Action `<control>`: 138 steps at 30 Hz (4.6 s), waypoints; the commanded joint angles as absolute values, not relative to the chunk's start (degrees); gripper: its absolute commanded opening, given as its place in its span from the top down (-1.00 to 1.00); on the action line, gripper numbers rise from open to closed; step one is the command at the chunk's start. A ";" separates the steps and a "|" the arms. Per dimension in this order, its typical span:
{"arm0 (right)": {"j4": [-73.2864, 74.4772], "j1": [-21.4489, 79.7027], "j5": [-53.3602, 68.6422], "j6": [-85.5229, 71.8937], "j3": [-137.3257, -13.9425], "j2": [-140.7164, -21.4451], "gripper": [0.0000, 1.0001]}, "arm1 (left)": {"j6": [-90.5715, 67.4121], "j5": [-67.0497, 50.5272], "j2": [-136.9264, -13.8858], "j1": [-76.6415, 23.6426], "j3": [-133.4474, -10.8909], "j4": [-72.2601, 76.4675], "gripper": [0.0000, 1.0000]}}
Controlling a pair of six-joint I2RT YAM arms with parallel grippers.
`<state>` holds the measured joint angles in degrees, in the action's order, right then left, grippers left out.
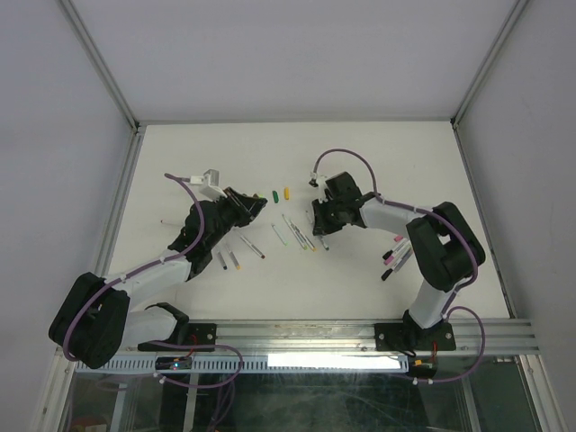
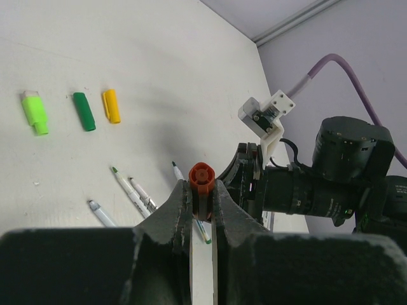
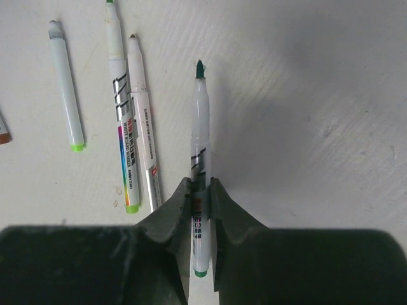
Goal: Open the pen caps
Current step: Place the pen at the center of the board, then place the pen cap at the center of the board, then move the pen to the center of the board.
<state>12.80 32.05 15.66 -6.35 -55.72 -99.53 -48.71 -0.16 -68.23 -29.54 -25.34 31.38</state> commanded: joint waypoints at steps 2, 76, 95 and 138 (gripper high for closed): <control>13.57 32.49 13.26 -5.67 -58.42 -100.62 0.68 | -49.26 -3.21 -68.80 -29.36 -26.12 33.46 1.00; 15.36 19.25 27.24 -3.69 -58.45 -85.45 0.29 | -32.35 25.42 -124.26 -42.03 -94.13 -24.78 0.60; 15.34 18.27 29.42 -0.70 -57.68 -82.40 0.30 | -31.50 24.17 -114.53 -44.61 -91.49 -22.78 0.44; 67.59 -6.21 20.87 106.45 -79.98 -97.76 -0.12 | -23.18 4.49 -37.68 -44.83 -13.01 28.56 -0.98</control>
<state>68.03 -6.33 31.81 98.32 -80.16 -95.07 -23.55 5.41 -38.89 -44.95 -13.41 25.15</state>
